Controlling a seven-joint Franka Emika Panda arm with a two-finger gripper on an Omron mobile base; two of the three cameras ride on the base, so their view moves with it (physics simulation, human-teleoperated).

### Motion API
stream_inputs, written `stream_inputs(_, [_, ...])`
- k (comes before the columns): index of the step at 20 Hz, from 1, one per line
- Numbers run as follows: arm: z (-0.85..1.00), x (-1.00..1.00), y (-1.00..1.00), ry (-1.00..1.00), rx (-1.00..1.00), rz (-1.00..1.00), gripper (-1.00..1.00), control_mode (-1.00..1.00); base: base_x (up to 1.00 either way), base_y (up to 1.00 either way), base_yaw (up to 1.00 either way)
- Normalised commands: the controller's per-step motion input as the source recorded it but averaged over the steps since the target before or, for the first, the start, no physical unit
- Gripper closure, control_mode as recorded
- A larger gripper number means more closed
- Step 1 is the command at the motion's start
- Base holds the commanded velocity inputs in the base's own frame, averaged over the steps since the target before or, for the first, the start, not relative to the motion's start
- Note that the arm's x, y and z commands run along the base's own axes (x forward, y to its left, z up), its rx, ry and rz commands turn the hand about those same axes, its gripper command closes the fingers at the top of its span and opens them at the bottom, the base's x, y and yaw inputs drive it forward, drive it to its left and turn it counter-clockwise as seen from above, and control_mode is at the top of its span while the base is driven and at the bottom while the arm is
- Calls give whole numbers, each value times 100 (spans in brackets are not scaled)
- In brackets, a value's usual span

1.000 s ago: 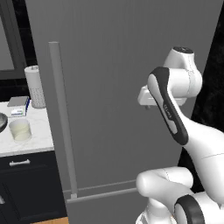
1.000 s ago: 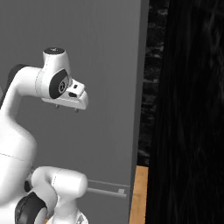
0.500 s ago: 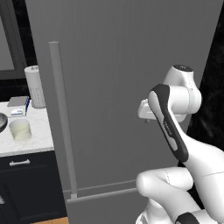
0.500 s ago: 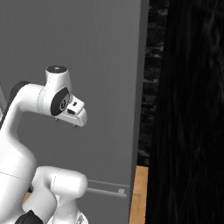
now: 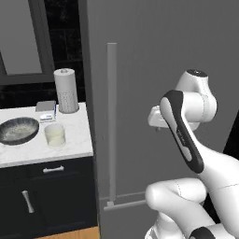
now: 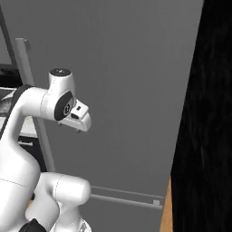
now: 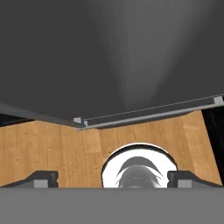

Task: Grab a lemon wedge from the fridge and one ice cube from the ice bowl, and put them in the glass of lemonade.

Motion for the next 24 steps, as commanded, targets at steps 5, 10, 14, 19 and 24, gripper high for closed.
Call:
stream_inputs(5, [0, 0, 0, 0, 0, 0, -100, 100, -28, 52, -11])
stream_inputs(10, [0, 0, 0, 0, 0, 0, -100, 100, -40, 39, -25])
stream_inputs(14, [0, 0, 0, 0, 0, 0, -100, 100, -29, 60, -29])
stream_inputs(19, [0, 0, 0, 0, 0, 0, -100, 100, -36, 39, -32])
stream_inputs(24, [0, 0, 0, 0, 0, 0, -100, 100, -61, 0, -19])
